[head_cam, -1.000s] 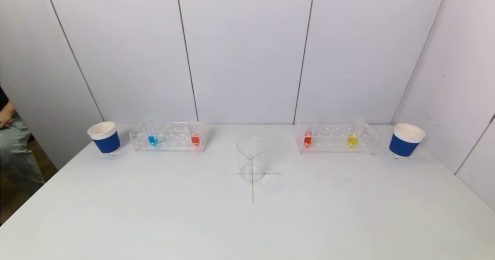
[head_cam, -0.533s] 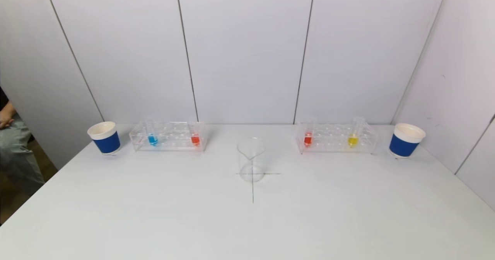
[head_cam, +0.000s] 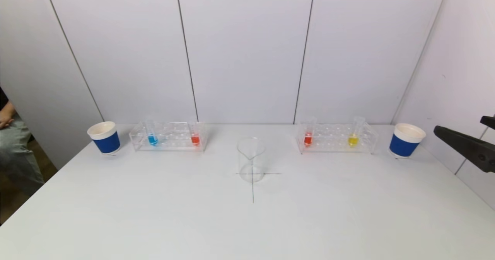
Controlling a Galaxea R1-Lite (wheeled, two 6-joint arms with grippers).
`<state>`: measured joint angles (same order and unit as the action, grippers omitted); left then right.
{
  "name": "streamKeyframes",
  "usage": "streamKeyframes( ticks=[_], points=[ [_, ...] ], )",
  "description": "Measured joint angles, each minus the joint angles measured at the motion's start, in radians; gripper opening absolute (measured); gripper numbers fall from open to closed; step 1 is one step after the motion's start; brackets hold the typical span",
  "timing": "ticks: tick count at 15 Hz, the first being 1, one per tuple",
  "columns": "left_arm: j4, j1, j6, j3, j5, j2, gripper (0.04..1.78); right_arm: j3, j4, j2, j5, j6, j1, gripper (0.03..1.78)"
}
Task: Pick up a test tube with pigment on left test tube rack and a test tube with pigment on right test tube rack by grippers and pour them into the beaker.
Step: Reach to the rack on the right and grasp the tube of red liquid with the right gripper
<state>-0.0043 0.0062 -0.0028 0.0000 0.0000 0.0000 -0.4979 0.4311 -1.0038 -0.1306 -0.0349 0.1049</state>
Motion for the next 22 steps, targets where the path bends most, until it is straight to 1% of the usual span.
streamKeyframes(
  ticks=[2, 3, 5, 9, 10, 17, 19, 22],
  points=[
    [0.000, 0.000, 0.000, 0.000, 0.000, 0.000, 1.76, 0.014, 0.050, -0.067, -0.001, -0.001, 0.007, 1.77],
    [0.000, 0.000, 0.000, 0.000, 0.000, 0.000, 1.76, 0.024, 0.092, -0.107, -0.001, -0.001, 0.012, 1.77],
    [0.000, 0.000, 0.000, 0.000, 0.000, 0.000, 1.76, 0.050, 0.201, -0.201, 0.000, -0.001, 0.030, 1.77],
    [0.000, 0.000, 0.000, 0.000, 0.000, 0.000, 1.76, 0.095, 0.468, -0.404, 0.003, 0.001, 0.057, 1.77],
    [0.000, 0.000, 0.000, 0.000, 0.000, 0.000, 1.76, 0.100, 0.520, -0.444, 0.004, 0.004, 0.060, 1.77],
    [0.000, 0.000, 0.000, 0.000, 0.000, 0.000, 1.76, 0.104, 0.789, -0.697, 0.009, 0.013, 0.101, 1.77],
    [0.000, 0.000, 0.000, 0.000, 0.000, 0.000, 1.76, 0.106, 0.895, -0.780, 0.012, 0.010, 0.110, 1.77],
    [0.000, 0.000, 0.000, 0.000, 0.000, 0.000, 1.76, 0.107, 1.053, -0.894, 0.030, 0.001, 0.123, 1.77]
  ],
)
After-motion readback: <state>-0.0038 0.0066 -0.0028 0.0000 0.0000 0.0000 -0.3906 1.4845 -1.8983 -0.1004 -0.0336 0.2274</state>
